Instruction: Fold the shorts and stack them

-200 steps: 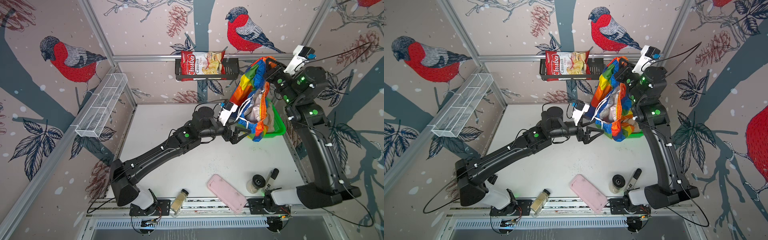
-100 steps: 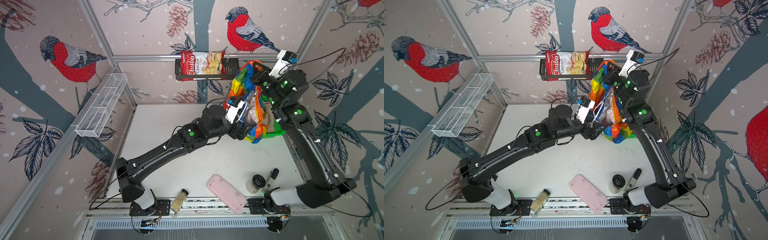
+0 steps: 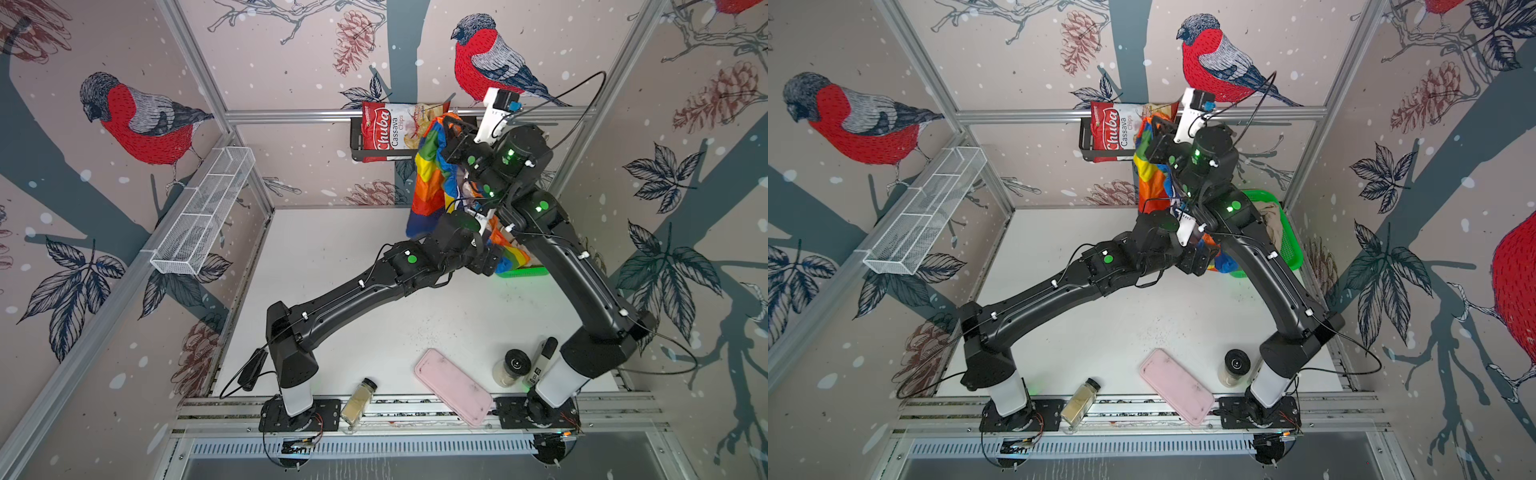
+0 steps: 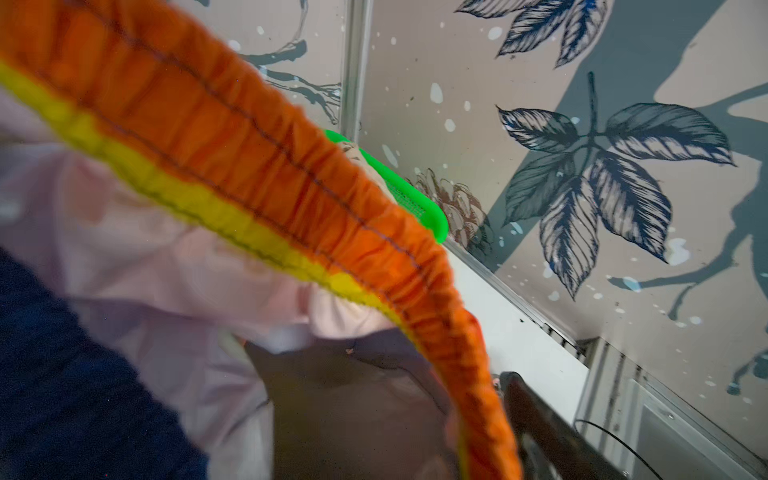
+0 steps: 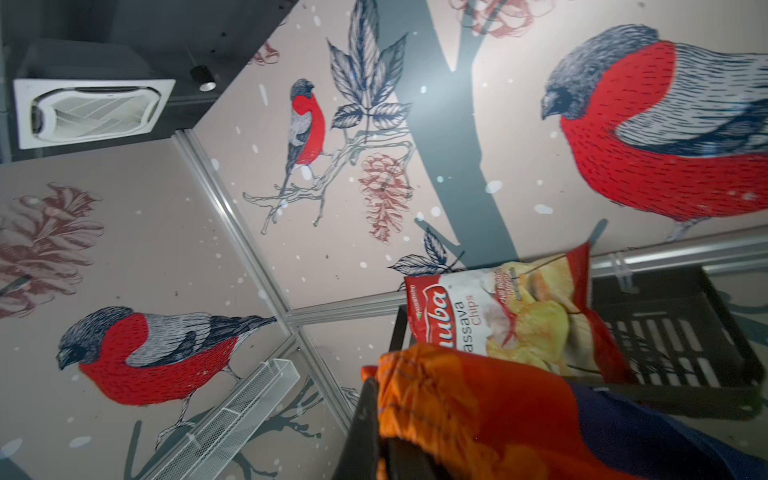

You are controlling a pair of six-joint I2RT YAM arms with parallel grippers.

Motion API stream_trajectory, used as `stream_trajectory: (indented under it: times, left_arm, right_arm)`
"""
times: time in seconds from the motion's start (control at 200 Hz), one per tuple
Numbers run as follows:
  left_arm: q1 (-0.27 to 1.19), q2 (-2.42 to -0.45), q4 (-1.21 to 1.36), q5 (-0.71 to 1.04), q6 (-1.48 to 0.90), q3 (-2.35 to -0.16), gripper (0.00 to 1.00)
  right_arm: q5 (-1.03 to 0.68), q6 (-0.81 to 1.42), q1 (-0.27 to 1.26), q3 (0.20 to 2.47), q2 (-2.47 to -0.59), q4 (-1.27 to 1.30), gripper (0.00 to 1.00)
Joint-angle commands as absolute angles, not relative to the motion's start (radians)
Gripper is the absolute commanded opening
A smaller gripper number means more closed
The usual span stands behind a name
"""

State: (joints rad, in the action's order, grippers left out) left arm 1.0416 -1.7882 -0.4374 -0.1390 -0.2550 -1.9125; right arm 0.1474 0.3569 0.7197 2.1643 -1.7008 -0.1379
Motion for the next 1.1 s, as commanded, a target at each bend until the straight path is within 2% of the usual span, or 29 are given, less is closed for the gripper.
stream_trajectory:
  times: [0.0, 0.045, 0.14, 0.255, 0.385, 0.465, 0.58, 0.795, 0.936, 1.096]
  left_arm:
    - [0.998, -1.789, -0.474, -0.185, -0.244, -1.931, 0.36]
    - [0.977, -1.774, -0.468, -0.18, -0.253, -1.917, 0.19]
    - [0.935, -1.713, -0.435, -0.161, -0.258, -1.859, 0.0]
    - [0.884, -1.618, -0.396, -0.163, -0.257, -1.78, 0.0]
    - [0.796, -1.521, -0.366, -0.137, -0.278, -1.712, 0.0]
    - [0.734, -1.475, -0.345, -0.109, -0.298, -1.677, 0.0]
    - [0.656, -1.438, -0.303, -0.045, -0.328, -1.64, 0.0]
    - [0.544, -1.461, -0.269, 0.071, -0.385, -1.658, 0.0]
    - [0.496, -1.475, -0.316, 0.059, -0.395, -1.726, 0.0]
    - [0.431, -1.457, -0.396, 0.043, -0.4, -1.809, 0.0]
  right_arm:
    - [0.184, 0.276, 0.759, 2.209, -1.732, -0.111, 0.02]
    - [0.205, 0.269, 0.764, 2.204, -1.739, -0.112, 0.03]
    - [0.262, 0.255, 0.758, 2.171, -1.749, -0.118, 0.08]
    - [0.305, 0.24, 0.74, 2.109, -1.746, -0.132, 0.25]
    - [0.315, 0.256, 0.703, 2.006, -1.701, -0.154, 0.56]
    - [0.3, 0.286, 0.671, 1.901, -1.636, -0.156, 0.65]
    - [0.304, 0.324, 0.624, 1.683, -1.491, -0.126, 0.71]
    - [0.376, 0.371, 0.551, 1.251, -1.159, -0.128, 0.75]
    - [0.388, 0.405, 0.5, 1.091, -1.016, -0.216, 0.77]
    - [0.316, 0.441, 0.489, 0.946, -0.931, -0.253, 0.78]
